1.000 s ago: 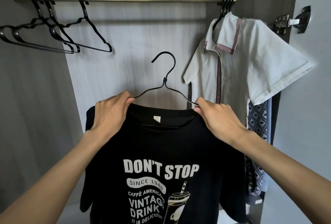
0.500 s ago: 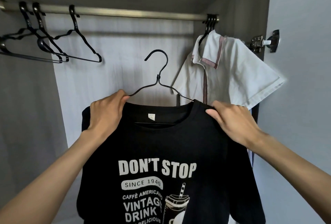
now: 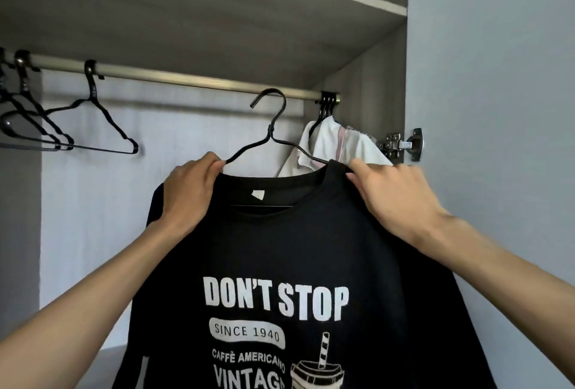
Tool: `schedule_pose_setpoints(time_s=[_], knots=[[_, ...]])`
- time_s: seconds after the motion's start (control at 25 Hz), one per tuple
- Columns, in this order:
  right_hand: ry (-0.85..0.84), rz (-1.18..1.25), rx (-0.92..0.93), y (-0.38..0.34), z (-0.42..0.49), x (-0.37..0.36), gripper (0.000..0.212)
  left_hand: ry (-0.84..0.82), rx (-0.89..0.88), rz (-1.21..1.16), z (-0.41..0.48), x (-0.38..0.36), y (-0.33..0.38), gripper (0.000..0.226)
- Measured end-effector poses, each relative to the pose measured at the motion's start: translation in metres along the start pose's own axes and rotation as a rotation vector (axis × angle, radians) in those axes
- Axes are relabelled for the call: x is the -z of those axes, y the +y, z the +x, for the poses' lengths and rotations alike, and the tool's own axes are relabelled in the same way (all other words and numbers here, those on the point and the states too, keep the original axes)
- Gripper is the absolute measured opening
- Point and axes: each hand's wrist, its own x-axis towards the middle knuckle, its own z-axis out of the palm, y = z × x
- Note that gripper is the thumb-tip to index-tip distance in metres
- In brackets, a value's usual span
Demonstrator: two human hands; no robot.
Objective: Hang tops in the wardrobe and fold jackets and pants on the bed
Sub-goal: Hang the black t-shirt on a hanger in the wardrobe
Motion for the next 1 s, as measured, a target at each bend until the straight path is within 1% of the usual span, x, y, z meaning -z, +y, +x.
schedule_pose_setpoints(time_s=[0.08,0.12,0.16,0.24,0.36,0.44,0.64,0.76,0.88,1.0], knots=[[0.03,-0.055,-0.065,0.009,0.012,0.002,0.031,0.024,0.0,-0.116,0.018,-0.022,0.006,0.023],[0.037,-0.082,-0.099,0.014,0.018,0.0,0.031,0.035,0.022,-0.158,0.024,-0.038,0.008,0.027],[0.042,-0.103,-0.125,0.018,0.025,-0.002,0.031,0.026,0.054,-0.185,0.03,-0.055,0.01,0.037],[0.024,-0.143,-0.183,0.024,0.046,-0.01,0.026,-0.056,0.105,-0.218,0.04,-0.091,0.01,0.056],[0.013,-0.24,-0.206,0.03,0.092,-0.032,0.02,-0.207,0.104,-0.325,0.066,-0.146,-0.001,0.067],[0.007,-0.31,-0.212,0.031,0.125,-0.051,0.016,-0.278,0.118,-0.444,0.091,-0.179,-0.013,0.071],[-0.039,-0.416,-0.271,0.021,0.19,-0.097,0.028,-0.391,0.122,-0.605,0.127,-0.256,-0.033,0.08],[-0.096,-0.459,-0.288,0.023,0.2,-0.116,0.029,-0.456,0.131,-0.677,0.129,-0.291,-0.032,0.081],[-0.148,-0.481,-0.314,0.026,0.202,-0.124,0.03,-0.499,0.121,-0.713,0.131,-0.311,-0.025,0.084],[-0.176,-0.527,-0.295,0.023,0.207,-0.133,0.03,-0.53,0.108,-0.743,0.126,-0.333,-0.026,0.087]])
